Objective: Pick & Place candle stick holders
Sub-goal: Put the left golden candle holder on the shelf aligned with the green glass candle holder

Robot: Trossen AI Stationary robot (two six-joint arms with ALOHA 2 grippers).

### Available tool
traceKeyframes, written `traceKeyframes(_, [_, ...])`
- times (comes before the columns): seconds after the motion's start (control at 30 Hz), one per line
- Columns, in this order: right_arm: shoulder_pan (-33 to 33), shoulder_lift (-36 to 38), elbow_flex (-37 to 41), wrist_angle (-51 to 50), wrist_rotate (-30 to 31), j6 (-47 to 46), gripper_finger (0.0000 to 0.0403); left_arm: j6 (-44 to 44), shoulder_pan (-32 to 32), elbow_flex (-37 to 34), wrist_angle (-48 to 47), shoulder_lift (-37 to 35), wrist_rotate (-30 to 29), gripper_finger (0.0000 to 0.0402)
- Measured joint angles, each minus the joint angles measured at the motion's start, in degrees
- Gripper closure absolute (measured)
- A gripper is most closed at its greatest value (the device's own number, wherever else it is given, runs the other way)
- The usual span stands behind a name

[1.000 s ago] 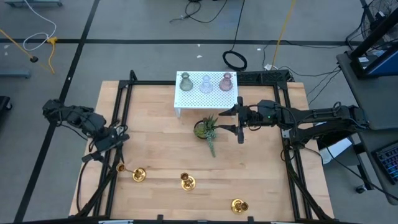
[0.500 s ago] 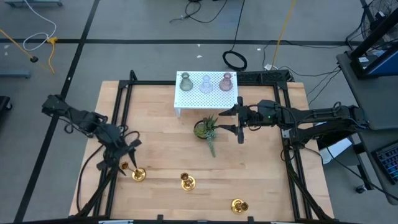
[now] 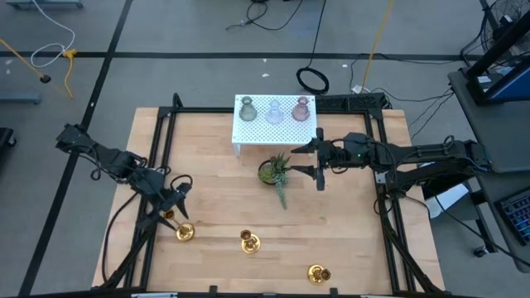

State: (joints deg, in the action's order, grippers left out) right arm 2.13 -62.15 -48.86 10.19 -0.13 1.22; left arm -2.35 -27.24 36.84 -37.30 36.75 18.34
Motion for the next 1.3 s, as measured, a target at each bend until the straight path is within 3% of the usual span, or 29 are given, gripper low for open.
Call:
traceKeyframes(0.33, [0.02, -0.02, 0.02, 2.27, -0.01, 1.19, 0.0177, -0.09, -0.01, 0.0, -1.35, 0.0, 1.03, 0.0167])
traceKeyframes(0.57, [0.02, -0.02, 0.02, 2.25, -0.01, 1.19, 0.0177, -5.66, 0.0, 0.0, -3.45, 0.0, -0.51, 0.0167])
traceKeyframes(0.83, [0.0, -0.02, 0.02, 2.22, -0.01, 1.19, 0.0177, -3.69, -0.02, 0.0, -4.64, 0.0, -0.97, 0.0173])
traceKeyframes(1.0, [0.01, -0.02, 0.01, 2.2, -0.04, 1.19, 0.0177, -3.61, -0.02, 0.0, -4.64, 0.0, -1.29, 0.0223])
traceKeyframes(1.3, [0.02, -0.02, 0.02, 2.23, -0.01, 1.19, 0.0177, -0.28, 0.0, 0.0, -4.35, 0.0, -2.05, 0.0359])
